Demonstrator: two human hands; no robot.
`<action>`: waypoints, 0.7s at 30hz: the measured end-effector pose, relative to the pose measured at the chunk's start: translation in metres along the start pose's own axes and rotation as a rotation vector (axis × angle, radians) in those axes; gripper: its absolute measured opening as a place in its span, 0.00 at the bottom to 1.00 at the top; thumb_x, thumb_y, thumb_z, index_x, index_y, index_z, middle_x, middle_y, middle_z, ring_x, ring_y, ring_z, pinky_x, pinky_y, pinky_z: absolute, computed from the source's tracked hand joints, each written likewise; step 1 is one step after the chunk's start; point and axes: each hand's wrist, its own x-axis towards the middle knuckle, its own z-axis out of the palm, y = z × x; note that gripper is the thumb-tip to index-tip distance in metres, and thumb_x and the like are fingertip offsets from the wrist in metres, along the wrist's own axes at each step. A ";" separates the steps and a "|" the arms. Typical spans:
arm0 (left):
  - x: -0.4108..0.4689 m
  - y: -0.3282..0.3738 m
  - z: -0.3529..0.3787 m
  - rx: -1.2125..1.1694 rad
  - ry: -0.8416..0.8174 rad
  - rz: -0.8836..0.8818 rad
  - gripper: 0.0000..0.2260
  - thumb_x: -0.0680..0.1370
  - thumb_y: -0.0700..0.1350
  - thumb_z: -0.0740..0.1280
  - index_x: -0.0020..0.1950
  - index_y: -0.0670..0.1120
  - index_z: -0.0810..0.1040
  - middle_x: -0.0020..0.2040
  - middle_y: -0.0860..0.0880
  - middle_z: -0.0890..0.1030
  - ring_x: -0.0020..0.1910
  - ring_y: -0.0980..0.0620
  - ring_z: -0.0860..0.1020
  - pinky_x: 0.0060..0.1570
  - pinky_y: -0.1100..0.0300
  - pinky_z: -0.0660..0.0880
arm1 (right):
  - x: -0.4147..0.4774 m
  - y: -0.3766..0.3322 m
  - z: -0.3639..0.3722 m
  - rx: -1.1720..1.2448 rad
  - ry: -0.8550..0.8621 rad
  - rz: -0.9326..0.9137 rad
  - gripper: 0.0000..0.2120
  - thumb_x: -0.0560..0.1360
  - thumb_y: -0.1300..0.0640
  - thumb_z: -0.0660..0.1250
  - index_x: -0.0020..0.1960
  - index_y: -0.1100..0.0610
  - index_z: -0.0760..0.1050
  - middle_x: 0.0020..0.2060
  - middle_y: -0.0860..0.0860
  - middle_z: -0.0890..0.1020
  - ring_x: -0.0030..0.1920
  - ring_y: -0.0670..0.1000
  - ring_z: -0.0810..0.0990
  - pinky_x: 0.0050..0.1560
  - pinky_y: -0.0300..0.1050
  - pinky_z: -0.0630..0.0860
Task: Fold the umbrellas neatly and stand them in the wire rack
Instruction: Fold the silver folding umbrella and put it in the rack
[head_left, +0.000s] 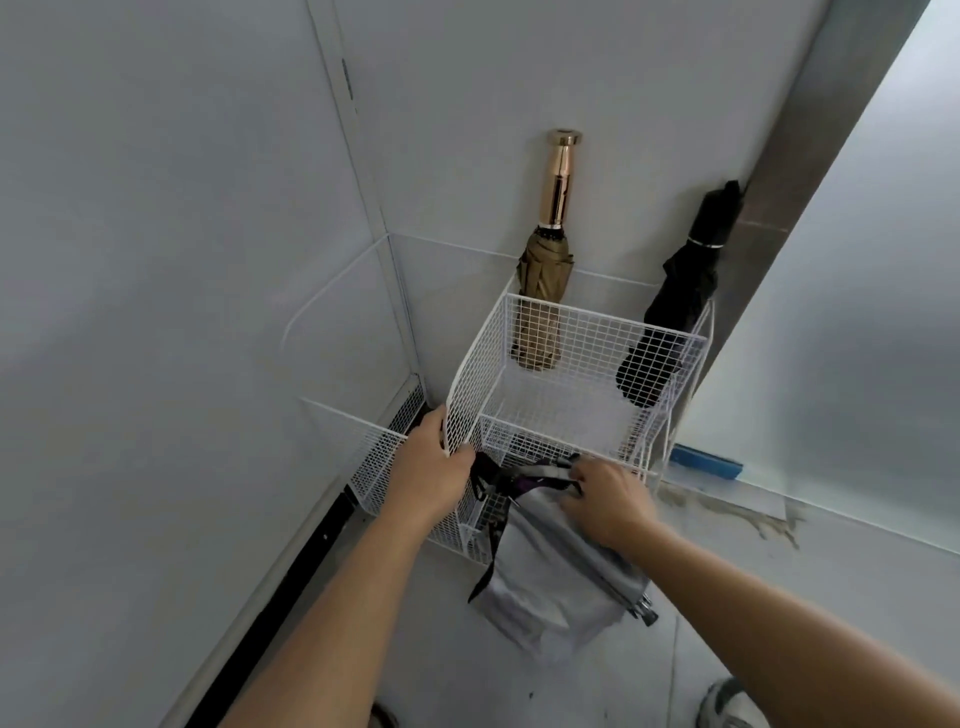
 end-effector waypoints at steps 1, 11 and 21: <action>0.000 -0.001 -0.001 0.003 -0.008 0.005 0.24 0.80 0.44 0.64 0.76 0.53 0.64 0.64 0.50 0.75 0.56 0.50 0.79 0.54 0.54 0.77 | -0.001 0.001 0.015 -0.018 0.047 0.023 0.18 0.75 0.46 0.65 0.62 0.51 0.74 0.58 0.51 0.79 0.57 0.54 0.77 0.53 0.49 0.76; 0.008 -0.005 0.001 0.039 -0.027 0.017 0.22 0.81 0.47 0.64 0.74 0.49 0.64 0.56 0.53 0.74 0.46 0.56 0.78 0.43 0.59 0.74 | -0.001 0.036 0.097 -0.294 -0.126 0.222 0.39 0.70 0.36 0.67 0.73 0.53 0.59 0.64 0.52 0.76 0.65 0.55 0.74 0.63 0.54 0.69; 0.008 -0.015 -0.009 0.058 -0.067 -0.006 0.27 0.80 0.48 0.65 0.78 0.56 0.60 0.62 0.50 0.76 0.53 0.56 0.78 0.52 0.57 0.73 | 0.002 0.023 0.094 -0.296 -0.103 0.152 0.25 0.75 0.47 0.65 0.69 0.54 0.66 0.55 0.51 0.82 0.55 0.55 0.82 0.51 0.47 0.74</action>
